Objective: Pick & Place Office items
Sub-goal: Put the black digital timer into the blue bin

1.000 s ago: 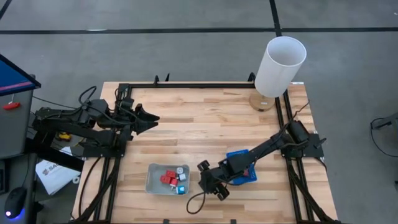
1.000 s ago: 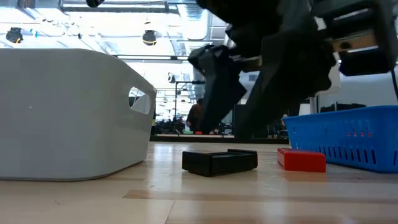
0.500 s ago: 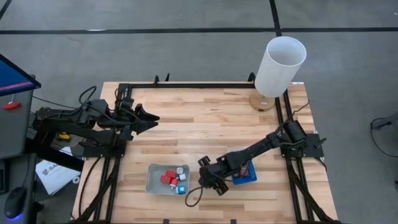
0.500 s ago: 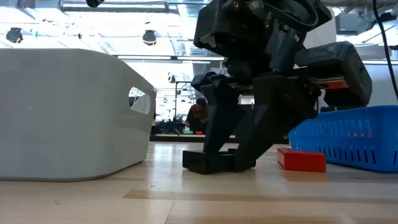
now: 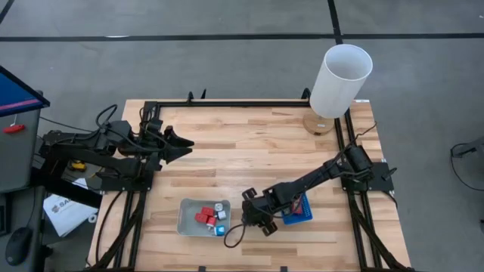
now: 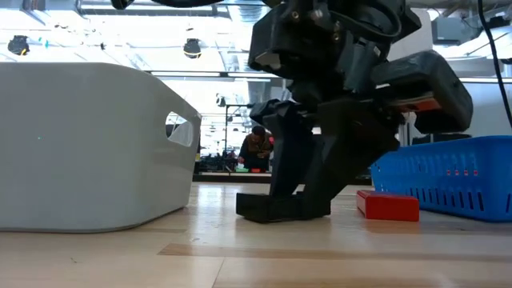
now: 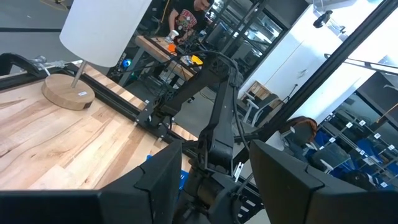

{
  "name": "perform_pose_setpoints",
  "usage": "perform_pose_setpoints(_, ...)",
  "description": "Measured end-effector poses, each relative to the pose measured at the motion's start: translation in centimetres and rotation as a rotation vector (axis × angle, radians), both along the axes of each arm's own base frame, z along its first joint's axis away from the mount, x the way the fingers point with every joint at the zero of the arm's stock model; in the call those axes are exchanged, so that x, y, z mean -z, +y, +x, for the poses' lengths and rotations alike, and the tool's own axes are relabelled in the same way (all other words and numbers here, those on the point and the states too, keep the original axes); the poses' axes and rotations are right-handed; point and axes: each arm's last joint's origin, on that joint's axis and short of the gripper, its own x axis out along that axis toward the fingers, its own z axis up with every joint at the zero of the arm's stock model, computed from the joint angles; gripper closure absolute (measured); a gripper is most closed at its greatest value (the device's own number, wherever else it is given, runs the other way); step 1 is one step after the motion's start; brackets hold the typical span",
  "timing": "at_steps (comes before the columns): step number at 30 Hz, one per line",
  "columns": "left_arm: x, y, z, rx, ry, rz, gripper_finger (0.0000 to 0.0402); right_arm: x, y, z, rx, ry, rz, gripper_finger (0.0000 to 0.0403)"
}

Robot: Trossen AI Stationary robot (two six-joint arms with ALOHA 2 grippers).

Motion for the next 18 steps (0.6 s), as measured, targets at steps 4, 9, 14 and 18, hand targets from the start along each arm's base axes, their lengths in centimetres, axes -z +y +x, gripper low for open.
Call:
perform_pose_setpoints(4, 0.0, 0.0, 0.0, 0.000, 0.000, 0.001, 0.0215, -0.4, -0.2, 0.2, 0.044, -0.001, 0.024, 0.0274)
perform_pose_setpoints(9, 0.0, 0.0, 0.0, 0.000, 0.000, 0.003, 0.0215, -1.6, -0.4, 0.6, 0.088, 0.023, 0.027, 0.0274)
perform_pose_setpoints(14, 0.0, 0.0, 0.0, 0.000, 0.000, 0.008, 0.0215, -3.8, -0.7, 1.3, 0.106, 0.066, 0.013, 0.0256)
perform_pose_setpoints(18, 0.0, 0.0, 0.0, 0.000, 0.000, 0.009, 0.0215, -5.4, -1.0, 1.4, 0.127, 0.121, -0.010, 0.0266)
